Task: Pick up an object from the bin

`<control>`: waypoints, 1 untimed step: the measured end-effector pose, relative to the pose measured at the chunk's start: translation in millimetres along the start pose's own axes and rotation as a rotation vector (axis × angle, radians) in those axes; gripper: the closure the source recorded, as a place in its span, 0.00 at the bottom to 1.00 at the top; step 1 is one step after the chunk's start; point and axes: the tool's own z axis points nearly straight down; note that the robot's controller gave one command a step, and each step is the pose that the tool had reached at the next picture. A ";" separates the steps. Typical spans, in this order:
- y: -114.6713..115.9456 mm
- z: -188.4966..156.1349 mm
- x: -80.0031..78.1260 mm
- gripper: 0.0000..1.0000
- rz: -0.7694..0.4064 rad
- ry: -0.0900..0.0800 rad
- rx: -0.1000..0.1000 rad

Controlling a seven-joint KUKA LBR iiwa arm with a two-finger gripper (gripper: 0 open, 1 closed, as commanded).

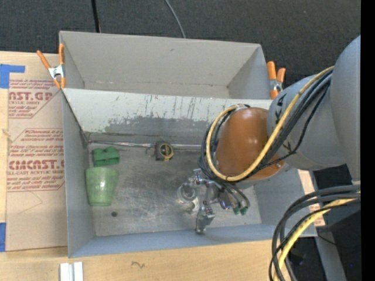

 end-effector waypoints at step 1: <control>-24.5 22.0 -13.7 0.00 -0.187 -0.018 -0.007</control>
Offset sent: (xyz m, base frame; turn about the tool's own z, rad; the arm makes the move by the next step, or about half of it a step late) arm 0.0121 -0.0308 -0.0295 -0.1770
